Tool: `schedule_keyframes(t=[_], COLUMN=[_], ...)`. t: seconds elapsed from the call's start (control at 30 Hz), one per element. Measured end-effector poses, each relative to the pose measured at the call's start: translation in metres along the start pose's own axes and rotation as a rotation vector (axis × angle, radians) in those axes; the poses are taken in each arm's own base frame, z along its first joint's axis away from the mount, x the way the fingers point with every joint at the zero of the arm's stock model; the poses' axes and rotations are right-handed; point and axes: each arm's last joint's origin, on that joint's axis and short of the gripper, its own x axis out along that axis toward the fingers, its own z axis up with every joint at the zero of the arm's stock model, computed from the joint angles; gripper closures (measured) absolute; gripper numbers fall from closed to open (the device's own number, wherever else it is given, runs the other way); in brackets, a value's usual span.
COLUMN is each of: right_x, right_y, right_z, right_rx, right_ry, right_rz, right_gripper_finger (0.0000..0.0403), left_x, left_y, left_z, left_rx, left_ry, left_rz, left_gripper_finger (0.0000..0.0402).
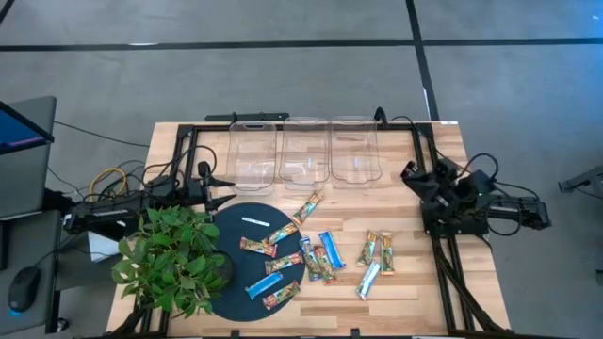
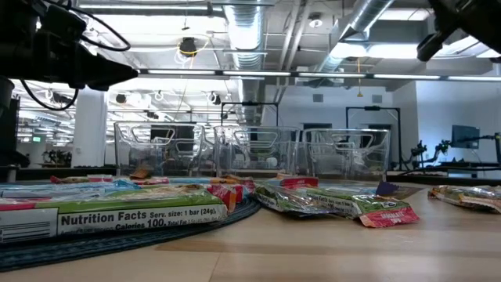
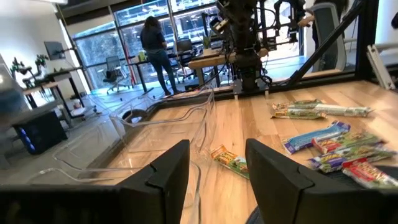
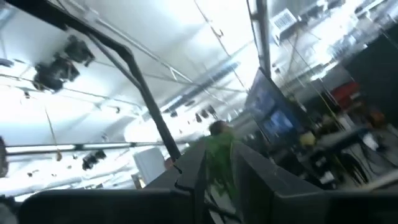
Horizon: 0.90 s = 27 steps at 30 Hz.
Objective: Pick and place Granola Bars by type
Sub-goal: Put the red granola bar into the left transparent bin
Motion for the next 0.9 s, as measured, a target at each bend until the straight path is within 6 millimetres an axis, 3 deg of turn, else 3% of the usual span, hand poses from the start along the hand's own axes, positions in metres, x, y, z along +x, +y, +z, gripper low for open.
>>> schedule_keyframes(t=[0.2,0.3,0.4,0.67,0.8,0.9], right_x=[0.0,0.0,0.0,0.0,0.0,0.0], right_y=[-0.001,-0.001,-0.001,0.0,0.0,0.0], right_z=[0.001,0.001,0.003,0.006,0.008,0.008], right_rx=[-0.001,-0.021,-0.026,-0.041,-0.04,-0.039], right_ry=[-0.023,-0.03,-0.069,-0.113,-0.142,-0.147], right_rz=[-0.026,-0.031,-0.056,-0.064,-0.089,-0.1], right_gripper_finger=[0.0332,0.0332,0.0332,0.0332,0.0332,0.0332], left_x=[0.0,0.0,0.0,-0.001,-0.001,-0.001], left_y=[0.0,0.0,0.0,0.002,0.004,0.005], left_z=[0.0,0.001,0.004,0.013,0.015,0.011], left_rx=[0.028,-0.06,-0.253,-1.144,-1.275,-1.267], left_ry=[0.0,-0.007,-0.037,-0.107,-0.137,-0.121], left_rz=[0.009,0.001,-0.031,-0.079,-0.028,0.04], left_gripper_finger=[0.0249,0.0249,0.0249,0.0249,0.0249,0.0249])
